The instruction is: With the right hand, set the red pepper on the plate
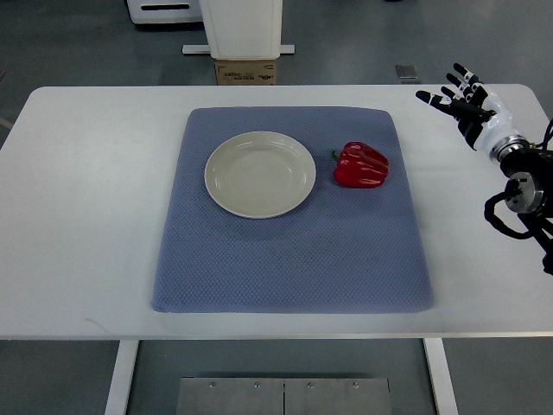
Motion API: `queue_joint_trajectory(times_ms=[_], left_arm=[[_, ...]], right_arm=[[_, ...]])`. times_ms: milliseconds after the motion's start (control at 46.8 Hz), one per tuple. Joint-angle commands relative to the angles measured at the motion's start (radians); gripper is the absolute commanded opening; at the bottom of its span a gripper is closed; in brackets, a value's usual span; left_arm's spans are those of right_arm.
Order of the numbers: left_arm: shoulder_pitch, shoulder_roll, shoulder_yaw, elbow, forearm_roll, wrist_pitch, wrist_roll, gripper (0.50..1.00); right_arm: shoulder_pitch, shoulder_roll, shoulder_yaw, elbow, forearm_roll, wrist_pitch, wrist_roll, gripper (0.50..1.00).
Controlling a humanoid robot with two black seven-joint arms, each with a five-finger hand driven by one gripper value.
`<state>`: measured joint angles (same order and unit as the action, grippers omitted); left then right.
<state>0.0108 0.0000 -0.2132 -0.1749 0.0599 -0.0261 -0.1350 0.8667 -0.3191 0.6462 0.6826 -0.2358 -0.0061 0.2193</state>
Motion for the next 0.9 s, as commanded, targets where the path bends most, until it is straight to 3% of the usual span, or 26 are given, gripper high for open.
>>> queue_joint_trajectory(times_ms=[0, 876], left_arm=[[0.0, 0.0, 0.0, 0.0, 0.0, 0.0, 0.0, 1.0], [0.0, 0.0, 0.0, 0.0, 0.0, 0.0, 0.0, 1.0]], right_arm=[[0.003, 0.0, 0.001, 0.0, 0.0, 0.0, 0.0, 1.0], [0.011, 0.0, -0.014, -0.002, -0.008, 0.026, 0.0, 1.0]])
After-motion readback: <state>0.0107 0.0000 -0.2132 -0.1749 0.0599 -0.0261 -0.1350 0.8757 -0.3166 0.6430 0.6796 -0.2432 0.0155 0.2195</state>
